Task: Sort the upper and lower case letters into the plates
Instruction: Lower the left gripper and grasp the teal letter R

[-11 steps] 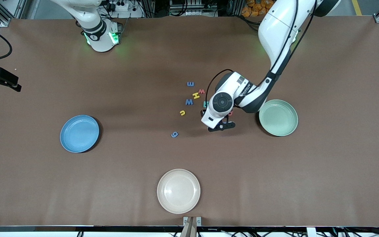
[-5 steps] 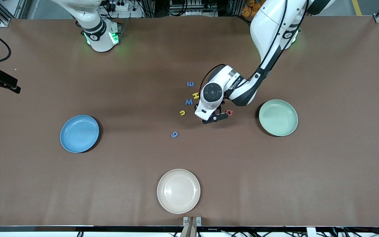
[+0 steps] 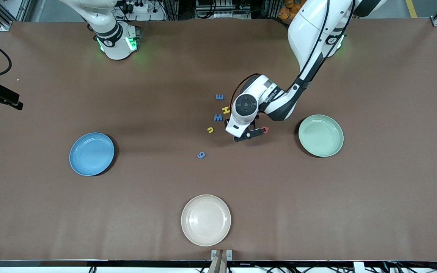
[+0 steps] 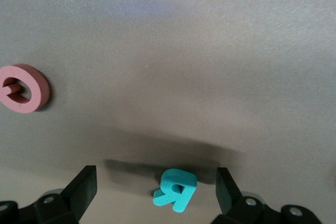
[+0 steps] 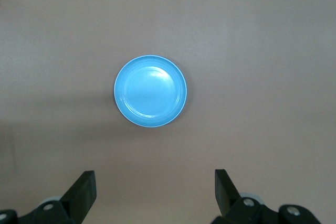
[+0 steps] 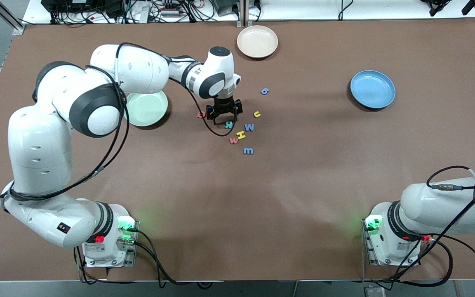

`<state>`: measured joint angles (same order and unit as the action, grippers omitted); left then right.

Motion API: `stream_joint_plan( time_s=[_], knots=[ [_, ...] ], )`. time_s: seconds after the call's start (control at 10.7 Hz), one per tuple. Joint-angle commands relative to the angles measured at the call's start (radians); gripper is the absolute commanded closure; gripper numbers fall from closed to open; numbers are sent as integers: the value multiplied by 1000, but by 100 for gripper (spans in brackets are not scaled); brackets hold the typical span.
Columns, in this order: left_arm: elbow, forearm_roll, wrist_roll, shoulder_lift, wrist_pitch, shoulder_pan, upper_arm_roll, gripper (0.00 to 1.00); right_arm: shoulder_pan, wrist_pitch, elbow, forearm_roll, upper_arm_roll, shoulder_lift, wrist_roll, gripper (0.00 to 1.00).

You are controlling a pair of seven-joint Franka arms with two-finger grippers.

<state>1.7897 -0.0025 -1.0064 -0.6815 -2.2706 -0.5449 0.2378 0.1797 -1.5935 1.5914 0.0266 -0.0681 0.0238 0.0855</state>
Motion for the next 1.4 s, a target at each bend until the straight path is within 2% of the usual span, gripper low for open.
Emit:
stream_joint_plan(
  time_s=[0.0,0.37,0.56,0.84,0.94,1.12,1.31],
  knots=[
    [51,2,-29,33,-17,-3,1,0,14,-14,-19,-4,-12,37,-1,0],
    [66,2,-47,34,-17,-9,1,0,12,-20,-17,-2,-19,80,3,0],
    [73,2,-47,36,-17,-9,1,18,11,-20,-17,-2,-45,97,36,0],
    [69,2,-61,37,-17,-12,1,29,7,-23,-8,-4,-111,100,-2,0],
    [68,2,-61,36,-17,-13,1,35,-2,-49,-7,-13,-134,131,-48,0],
    [68,2,-64,34,-17,-20,1,39,-43,-115,8,-103,-162,186,-236,0],
    [65,2,-64,33,-17,-21,1,50,-86,-184,24,-108,-199,241,-419,0]
  ],
)
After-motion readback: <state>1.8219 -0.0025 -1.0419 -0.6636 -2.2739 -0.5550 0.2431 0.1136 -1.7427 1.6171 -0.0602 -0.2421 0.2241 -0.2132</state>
